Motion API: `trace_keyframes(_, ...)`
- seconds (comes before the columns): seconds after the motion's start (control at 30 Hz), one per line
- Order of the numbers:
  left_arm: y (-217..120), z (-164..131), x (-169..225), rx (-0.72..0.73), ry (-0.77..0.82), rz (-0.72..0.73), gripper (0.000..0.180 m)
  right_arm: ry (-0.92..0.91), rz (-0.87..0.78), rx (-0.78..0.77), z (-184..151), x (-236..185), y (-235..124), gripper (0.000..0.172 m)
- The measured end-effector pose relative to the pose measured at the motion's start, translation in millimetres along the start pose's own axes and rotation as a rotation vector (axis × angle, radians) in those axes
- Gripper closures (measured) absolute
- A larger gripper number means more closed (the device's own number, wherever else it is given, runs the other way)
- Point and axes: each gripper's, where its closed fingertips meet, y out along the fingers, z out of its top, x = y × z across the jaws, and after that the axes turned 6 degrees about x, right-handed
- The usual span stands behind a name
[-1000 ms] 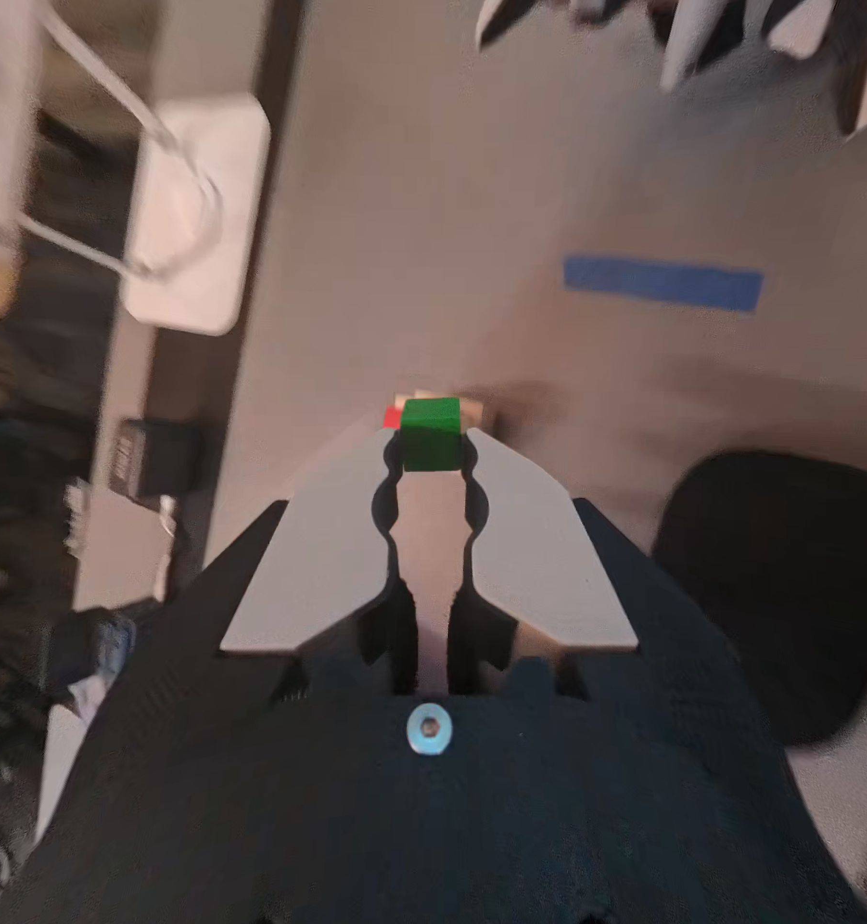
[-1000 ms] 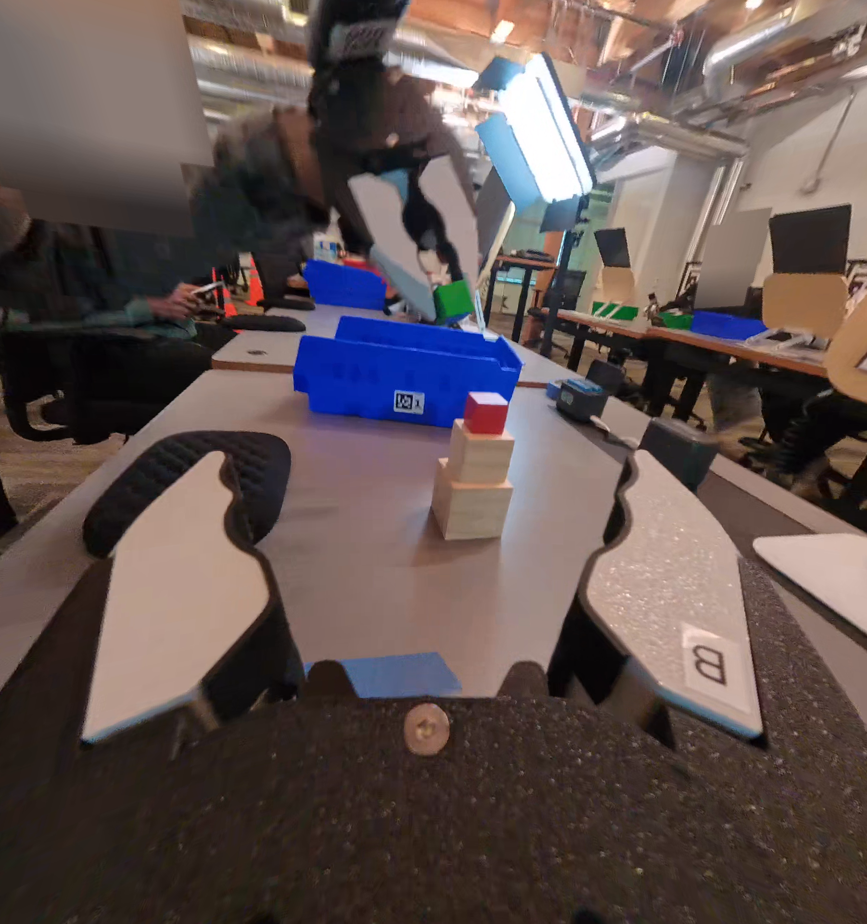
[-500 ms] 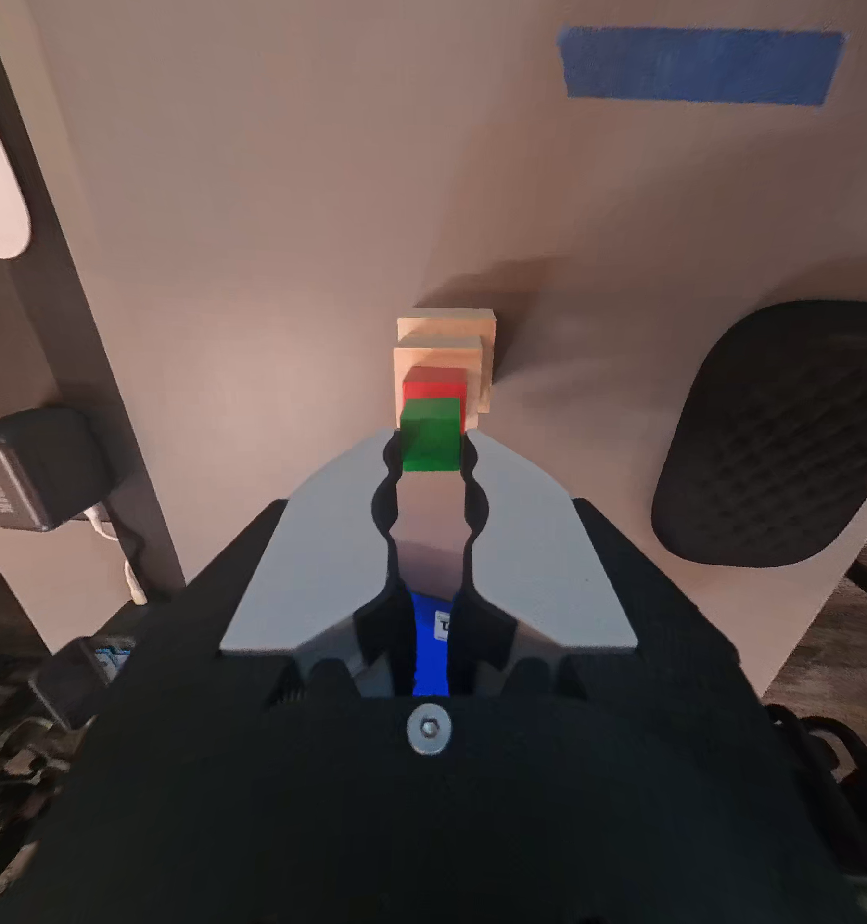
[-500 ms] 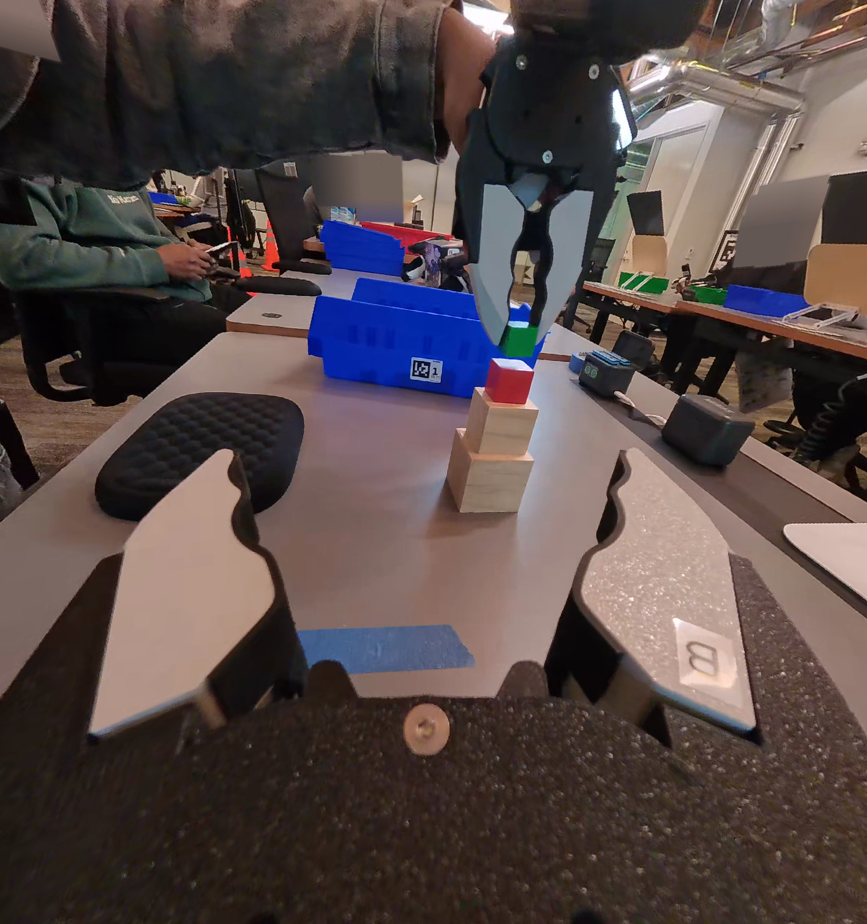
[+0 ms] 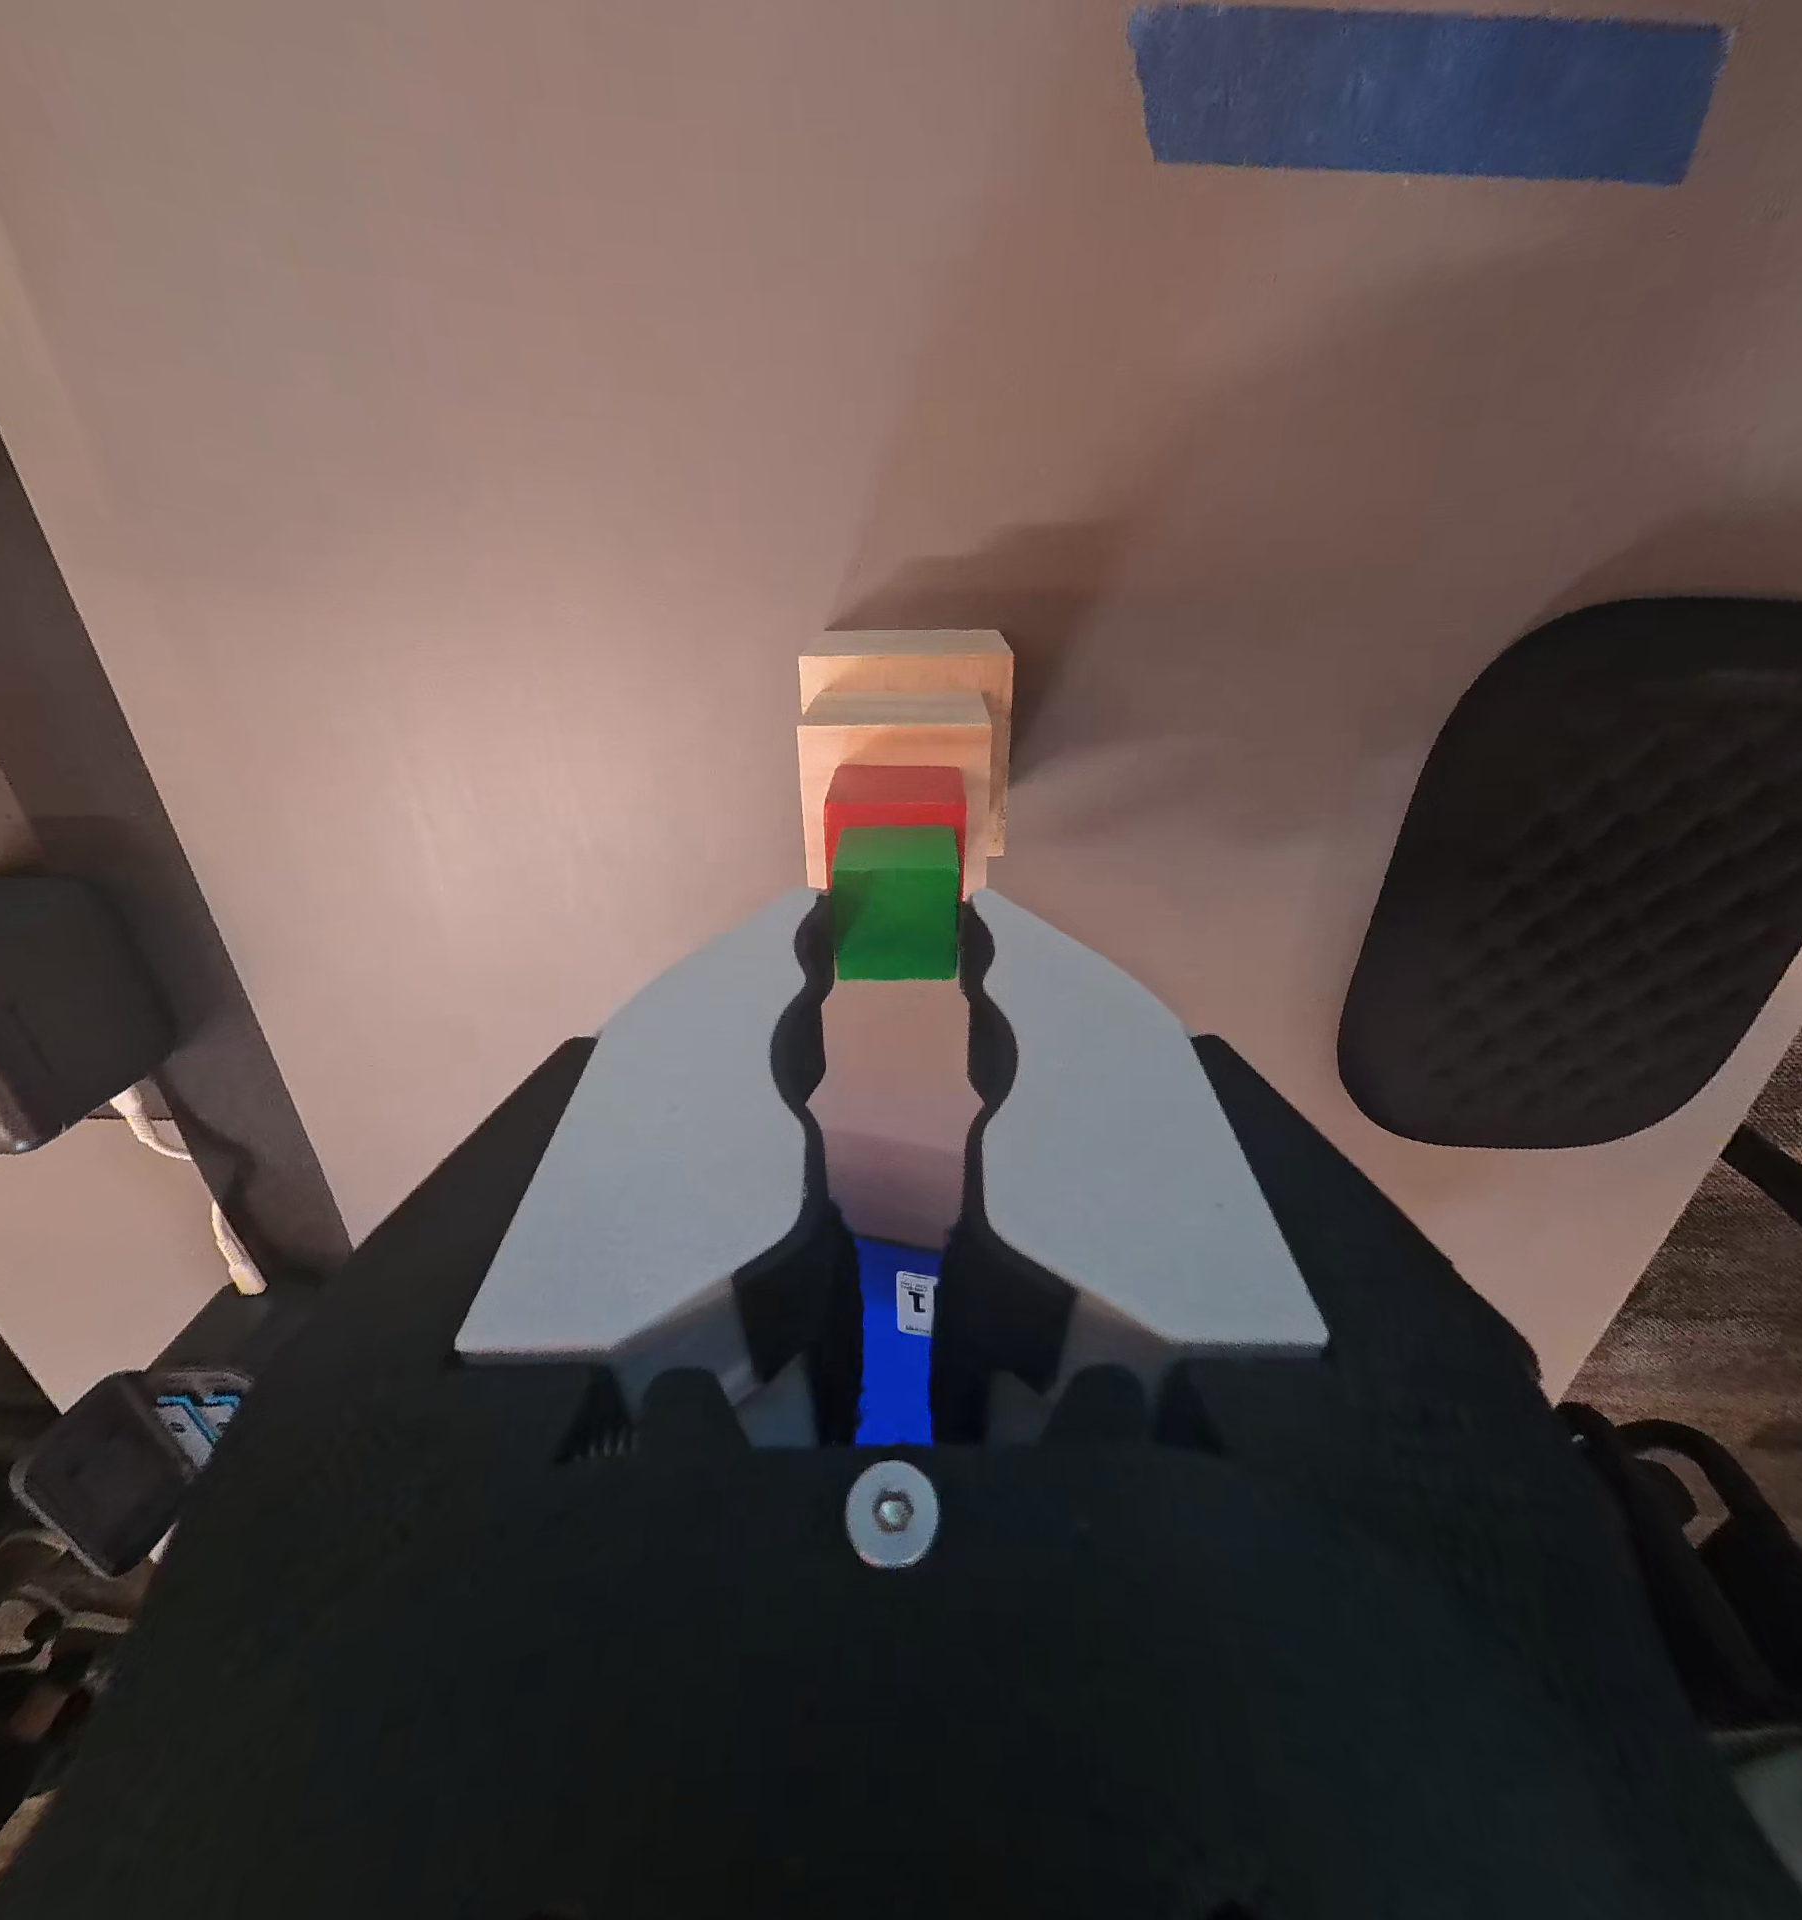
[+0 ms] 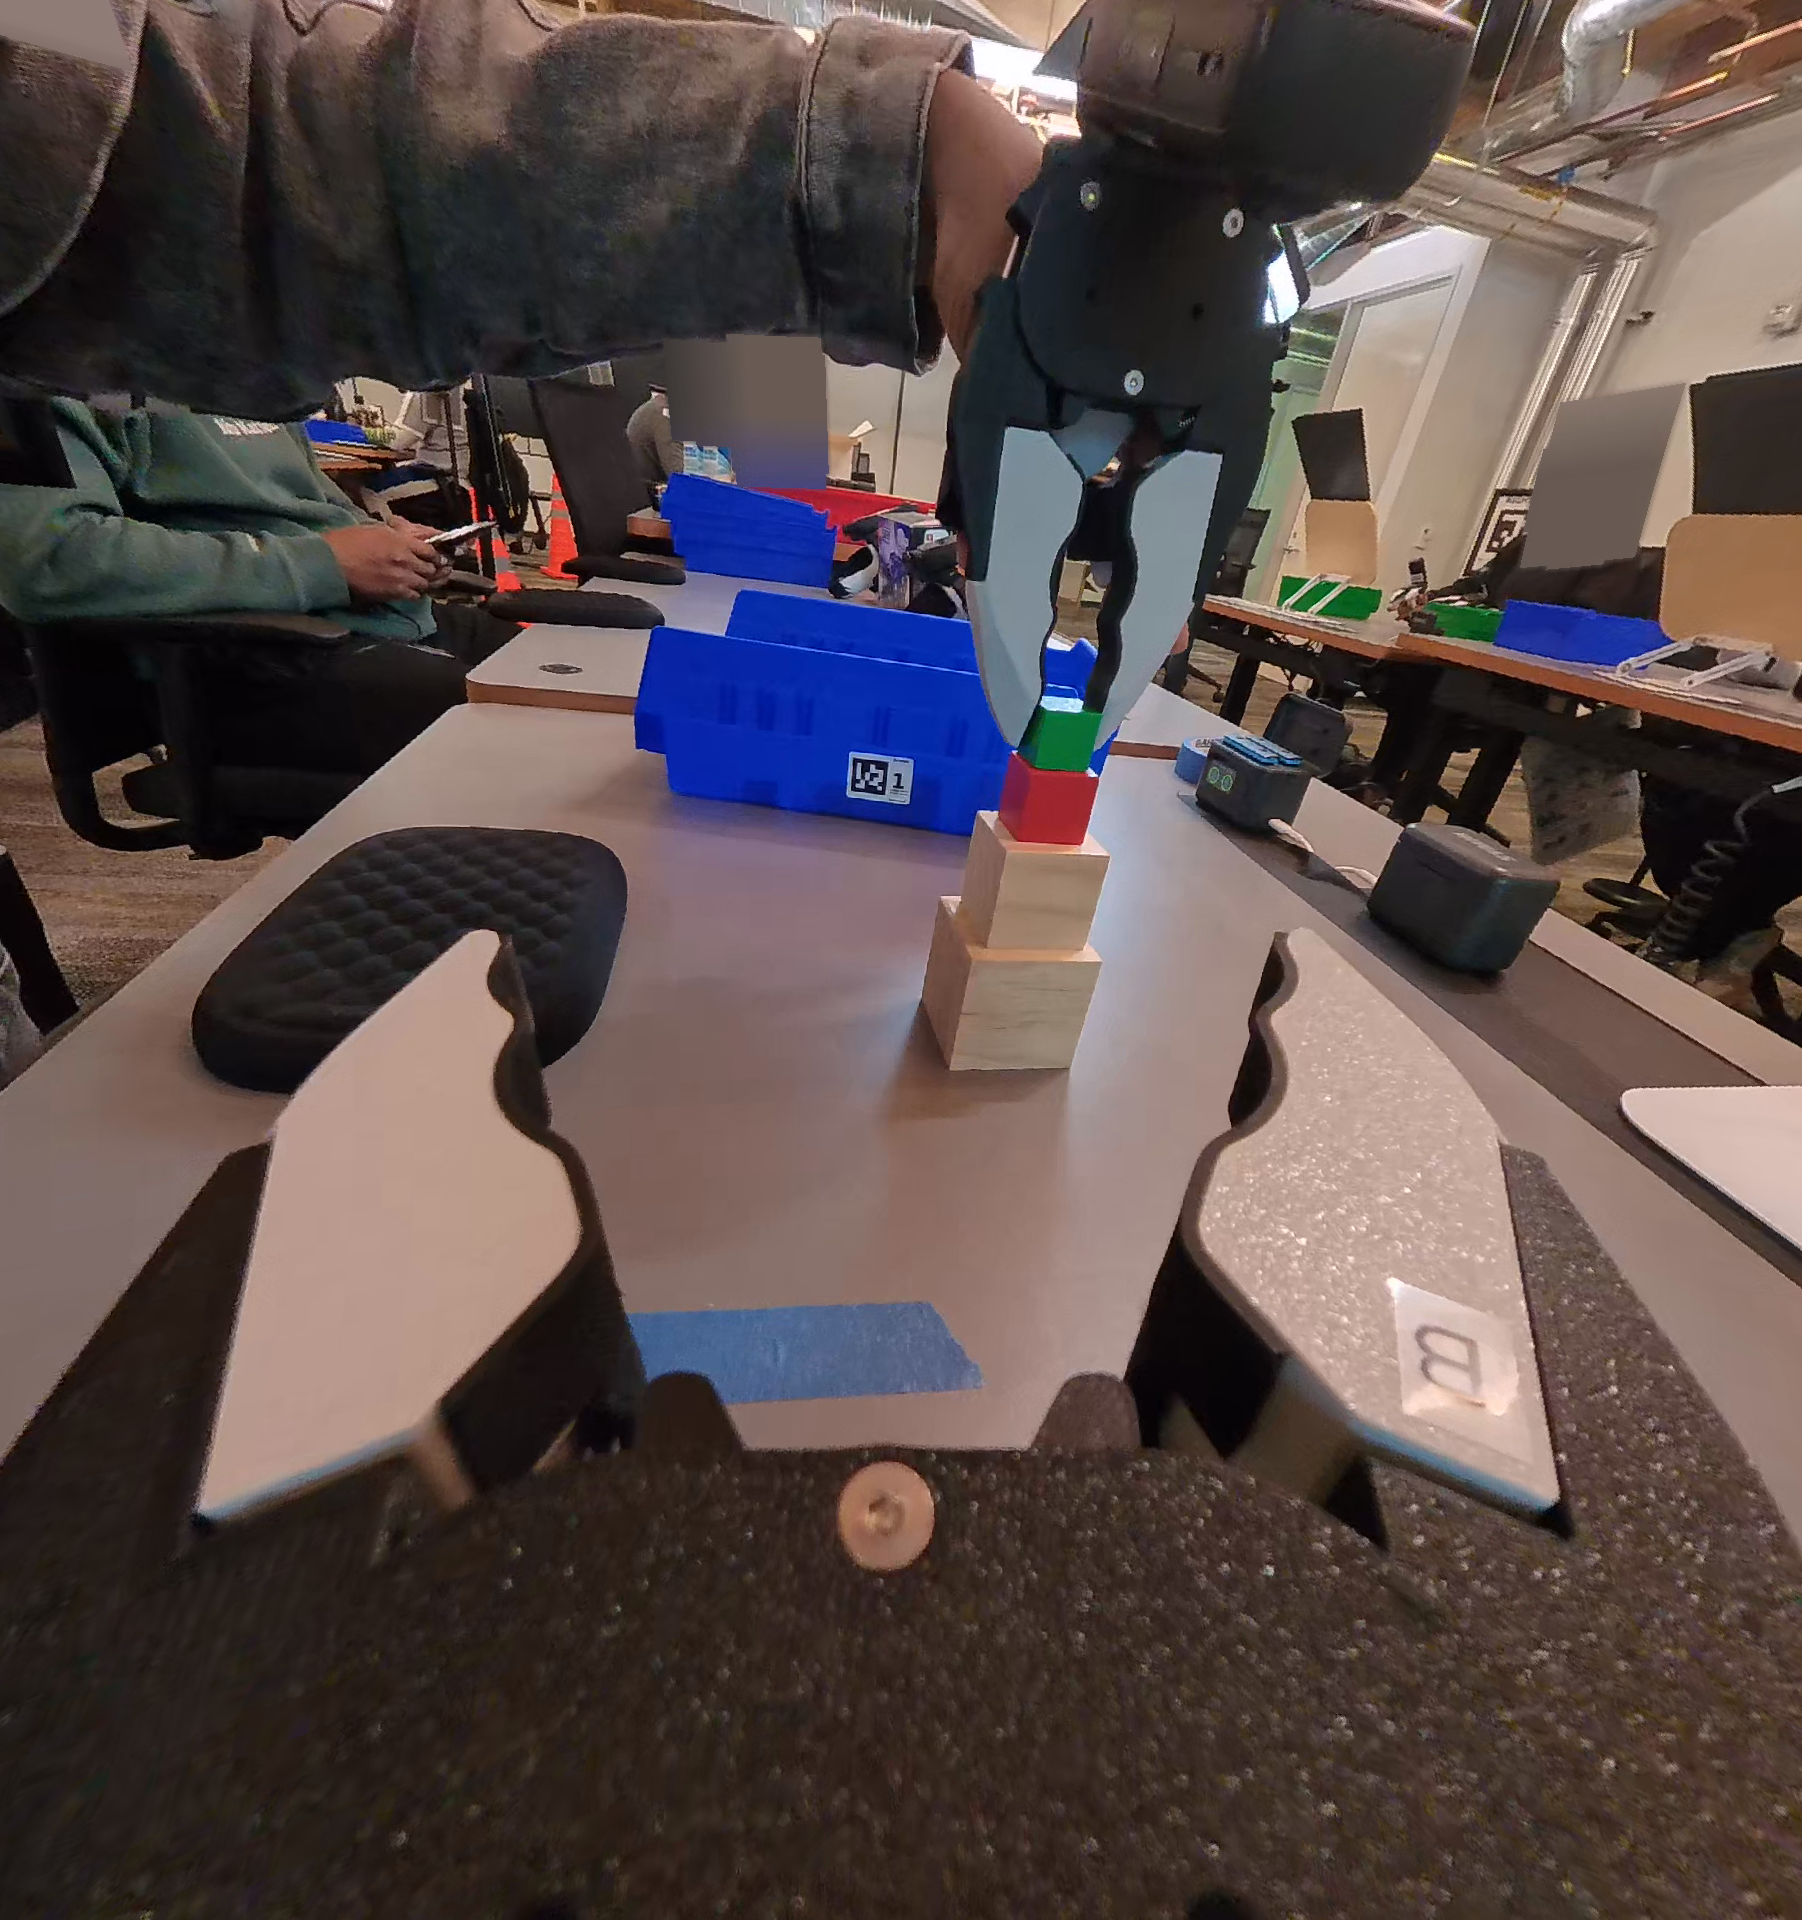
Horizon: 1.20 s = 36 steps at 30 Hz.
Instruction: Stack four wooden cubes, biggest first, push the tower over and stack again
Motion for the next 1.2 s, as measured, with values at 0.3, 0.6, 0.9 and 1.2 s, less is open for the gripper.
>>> trace_keyframes(0.3, -11, 0, 0, 0.100, -0.032, 0.033, 0.127, 0.007, 0.002, -0.014, -3, 0, 0, 0.041)
trace_keyframes(0.6, -16, -36, -16, 0.433, -0.257, 0.248, 0.180, 0.013, -0.010, -0.033, -7, 1, 2, 0.028)
trace_keyframes(0.9, 33, -41, -9, 0.424, -0.250, 0.181, 0.180, 0.019, -0.010, -0.038, -9, 2, 2, 0.027)
trace_keyframes(1.2, 42, -12, -3, 0.414, -0.177, 0.112, 0.180, 0.020, -0.004, -0.042, -9, 1, 2, 0.027)
